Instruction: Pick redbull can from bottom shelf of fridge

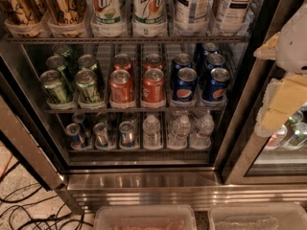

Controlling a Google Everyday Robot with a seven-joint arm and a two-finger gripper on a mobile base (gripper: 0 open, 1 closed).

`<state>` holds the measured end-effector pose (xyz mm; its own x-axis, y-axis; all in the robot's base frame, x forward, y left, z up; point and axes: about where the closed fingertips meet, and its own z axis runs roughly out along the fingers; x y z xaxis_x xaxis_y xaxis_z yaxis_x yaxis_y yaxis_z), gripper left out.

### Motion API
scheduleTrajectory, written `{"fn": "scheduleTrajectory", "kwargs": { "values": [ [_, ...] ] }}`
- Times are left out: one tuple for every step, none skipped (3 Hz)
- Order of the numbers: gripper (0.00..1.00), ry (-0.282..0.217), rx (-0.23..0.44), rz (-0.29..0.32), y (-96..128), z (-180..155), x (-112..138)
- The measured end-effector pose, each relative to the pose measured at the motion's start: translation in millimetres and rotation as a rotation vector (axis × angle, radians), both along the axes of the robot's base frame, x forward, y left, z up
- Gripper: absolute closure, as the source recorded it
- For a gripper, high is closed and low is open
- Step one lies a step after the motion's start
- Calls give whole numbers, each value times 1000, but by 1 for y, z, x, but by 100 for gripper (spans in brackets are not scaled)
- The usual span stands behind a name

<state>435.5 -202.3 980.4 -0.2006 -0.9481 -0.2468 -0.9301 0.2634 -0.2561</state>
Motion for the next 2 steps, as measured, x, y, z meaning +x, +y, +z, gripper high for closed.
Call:
{"fn": "scheduleTrajectory", "kwargs": {
  "values": [
    [0,-8,82,-3,22,5,-10],
    [0,-1,238,-14,58,7,-24]
  ]
}}
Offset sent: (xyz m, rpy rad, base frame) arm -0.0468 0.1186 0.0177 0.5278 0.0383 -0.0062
